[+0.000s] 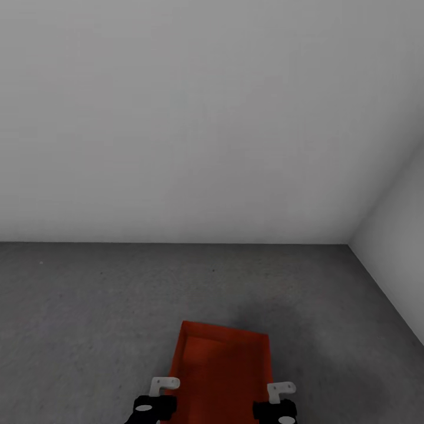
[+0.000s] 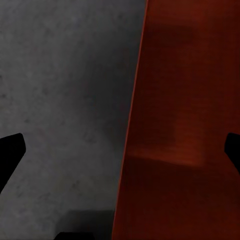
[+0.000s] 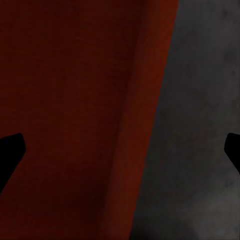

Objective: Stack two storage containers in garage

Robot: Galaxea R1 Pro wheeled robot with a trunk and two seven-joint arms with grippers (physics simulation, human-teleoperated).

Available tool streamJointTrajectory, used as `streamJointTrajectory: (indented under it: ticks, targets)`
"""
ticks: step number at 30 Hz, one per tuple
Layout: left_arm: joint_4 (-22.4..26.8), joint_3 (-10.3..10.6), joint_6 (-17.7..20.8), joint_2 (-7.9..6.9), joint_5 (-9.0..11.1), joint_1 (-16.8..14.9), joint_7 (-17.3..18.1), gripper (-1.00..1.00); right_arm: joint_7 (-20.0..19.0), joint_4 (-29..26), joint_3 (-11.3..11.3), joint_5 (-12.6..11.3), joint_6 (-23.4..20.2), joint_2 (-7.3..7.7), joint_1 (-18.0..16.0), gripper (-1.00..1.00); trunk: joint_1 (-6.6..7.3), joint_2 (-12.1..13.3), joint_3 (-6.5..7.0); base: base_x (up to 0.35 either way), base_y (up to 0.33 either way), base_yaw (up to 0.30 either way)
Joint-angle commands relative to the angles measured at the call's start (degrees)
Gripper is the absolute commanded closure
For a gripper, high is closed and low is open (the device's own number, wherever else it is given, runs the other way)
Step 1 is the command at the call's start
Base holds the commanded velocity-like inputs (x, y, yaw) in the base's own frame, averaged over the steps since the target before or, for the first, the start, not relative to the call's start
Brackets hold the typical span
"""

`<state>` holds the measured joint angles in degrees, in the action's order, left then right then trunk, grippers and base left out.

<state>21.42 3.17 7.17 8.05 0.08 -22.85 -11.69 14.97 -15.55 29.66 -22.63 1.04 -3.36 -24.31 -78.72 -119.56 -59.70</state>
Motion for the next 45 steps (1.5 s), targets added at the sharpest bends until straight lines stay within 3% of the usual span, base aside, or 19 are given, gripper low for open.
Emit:
streamJointTrajectory:
  ticks: [1,24,45]
  targets:
    - [0.12,0.31,0.39,-0.02,0.01,0.00,-0.35,-1.00,0.32,-0.01,0.49,-0.55,0.11,0.02,-0.04,-1.00,0.01,-0.02,-0.04,0.000,0.000,0.000]
    - [0.14,0.37,0.39,0.03,0.01,0.00,-0.31,-1.00,0.33,-0.01,0.49,-0.57,0.11,0.11,-0.04,-1.00,0.01,-0.02,-0.04,0.000,0.000,0.000]
    - [0.12,0.43,1.54,0.03,0.02,0.00,-0.26,-1.00,0.32,-0.01,0.49,-0.57,0.11,0.00,-0.04,-1.00,4.62,8.41,3.73,0.000,0.000,0.000]
